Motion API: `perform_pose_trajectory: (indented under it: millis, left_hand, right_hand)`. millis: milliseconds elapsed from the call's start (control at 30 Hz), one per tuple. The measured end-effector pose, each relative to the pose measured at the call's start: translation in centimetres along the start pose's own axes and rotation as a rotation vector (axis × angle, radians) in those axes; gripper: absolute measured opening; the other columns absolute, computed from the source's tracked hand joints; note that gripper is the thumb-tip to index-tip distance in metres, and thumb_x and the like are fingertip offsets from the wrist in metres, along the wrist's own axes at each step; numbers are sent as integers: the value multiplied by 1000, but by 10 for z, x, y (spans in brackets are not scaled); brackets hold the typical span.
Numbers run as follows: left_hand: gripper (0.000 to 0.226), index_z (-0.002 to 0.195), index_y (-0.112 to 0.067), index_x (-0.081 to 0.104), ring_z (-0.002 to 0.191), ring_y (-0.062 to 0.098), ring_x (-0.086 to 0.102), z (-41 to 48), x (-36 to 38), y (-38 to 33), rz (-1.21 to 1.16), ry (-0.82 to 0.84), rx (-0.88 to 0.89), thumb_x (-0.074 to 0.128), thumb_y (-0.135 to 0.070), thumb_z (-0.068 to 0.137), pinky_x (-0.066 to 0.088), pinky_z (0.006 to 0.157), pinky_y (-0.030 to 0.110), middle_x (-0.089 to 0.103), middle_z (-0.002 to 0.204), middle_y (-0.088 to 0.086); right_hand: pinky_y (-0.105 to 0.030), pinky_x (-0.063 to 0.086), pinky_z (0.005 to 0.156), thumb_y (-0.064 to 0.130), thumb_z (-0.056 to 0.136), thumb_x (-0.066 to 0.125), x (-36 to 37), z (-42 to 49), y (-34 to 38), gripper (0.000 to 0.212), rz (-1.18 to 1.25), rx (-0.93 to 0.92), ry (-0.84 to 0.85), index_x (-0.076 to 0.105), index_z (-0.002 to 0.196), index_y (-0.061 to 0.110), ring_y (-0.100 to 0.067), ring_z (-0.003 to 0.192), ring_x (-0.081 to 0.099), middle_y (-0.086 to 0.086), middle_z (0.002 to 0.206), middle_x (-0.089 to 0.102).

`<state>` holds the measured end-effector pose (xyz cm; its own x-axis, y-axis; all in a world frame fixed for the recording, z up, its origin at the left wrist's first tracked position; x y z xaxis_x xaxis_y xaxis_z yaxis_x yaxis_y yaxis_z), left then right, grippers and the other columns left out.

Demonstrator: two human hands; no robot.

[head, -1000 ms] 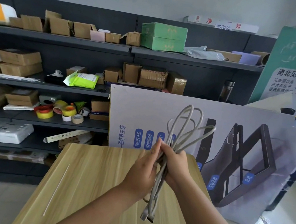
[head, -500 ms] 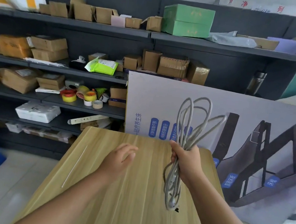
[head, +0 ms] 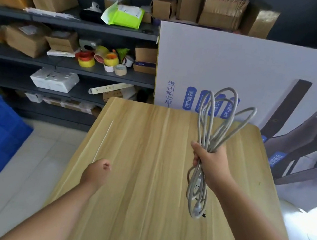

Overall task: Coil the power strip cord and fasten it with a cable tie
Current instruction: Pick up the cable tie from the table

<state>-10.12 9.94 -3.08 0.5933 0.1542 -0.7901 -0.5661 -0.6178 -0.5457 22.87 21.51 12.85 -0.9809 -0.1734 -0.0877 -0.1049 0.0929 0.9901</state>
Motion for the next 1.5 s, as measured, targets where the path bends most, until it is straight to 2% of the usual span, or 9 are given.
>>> perform_pose_trajectory:
  millis: [133,267,533,833,933,1067,1267,1367,1500]
  left_hand:
    - [13,75,-15,61,69,23,61,30,19,62,138,67,-39,50,-15,83,50,62,34,67,74,0]
    - [12,77,-21,53,69,25,56,72,26,101,230,95,-56,49,-13,86,39,55,30,63,84,2]
    - [31,110,-2,52,97,41,62,161,37,133,345,155,-176,54,-28,94,48,69,39,61,110,22]
    - [23,104,7,56,99,46,61,180,56,146,353,174,-211,50,-12,93,51,79,44,62,110,31]
    - [11,93,0,59,84,42,66,167,50,121,173,127,-121,54,-8,88,49,66,39,69,90,25]
    - [12,79,-17,60,61,23,63,139,26,44,-154,92,58,60,-10,88,48,54,32,68,70,3]
    - [9,84,-13,67,63,14,66,68,-26,-111,-678,134,293,61,-10,90,58,68,34,70,70,4]
    - [12,84,-15,67,65,10,65,21,-53,-175,-767,181,450,59,-10,93,56,68,24,69,70,0]
    - [15,92,-17,69,70,4,68,-21,-73,-213,-752,200,548,56,-11,95,50,65,14,73,76,-6]
  right_hand:
    - [-23,46,44,15,90,67,35,11,-25,23,-102,53,-25,56,72,6,-14,41,52,-6,51,53]
    - [-20,44,43,20,91,67,61,19,-56,27,-196,126,-22,55,72,4,-12,40,51,-8,50,53]
    - [-23,47,47,21,90,68,96,29,-87,24,-233,225,-75,56,75,6,-16,43,54,-3,49,53]
    - [-31,52,52,25,89,70,111,35,-91,21,-197,227,-120,58,82,9,-19,45,57,-3,51,56]
    - [-33,52,55,23,89,70,113,36,-86,13,-130,219,-121,64,90,11,-20,48,58,-3,52,56]
    - [-38,50,58,23,88,70,115,35,-72,27,-76,209,-108,66,69,4,-26,51,55,-10,52,58]
    - [-46,55,64,7,90,66,122,28,-32,22,48,124,29,64,68,8,-25,54,62,-11,56,60]
    - [-37,56,65,0,91,62,121,20,-8,8,162,117,99,66,90,6,-22,75,68,-13,81,66]
    - [-47,56,90,10,84,67,110,8,16,33,291,94,226,67,116,16,-26,108,68,-8,109,73]
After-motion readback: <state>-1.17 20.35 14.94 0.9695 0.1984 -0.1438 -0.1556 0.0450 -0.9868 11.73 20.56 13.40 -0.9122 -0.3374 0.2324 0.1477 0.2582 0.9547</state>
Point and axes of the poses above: each hand's wrist, its own z-axis towards the middle knuckle, its own x-axis out of the palm, y = z × x, the point moved 4 cm from there along z, towards the middle knuckle
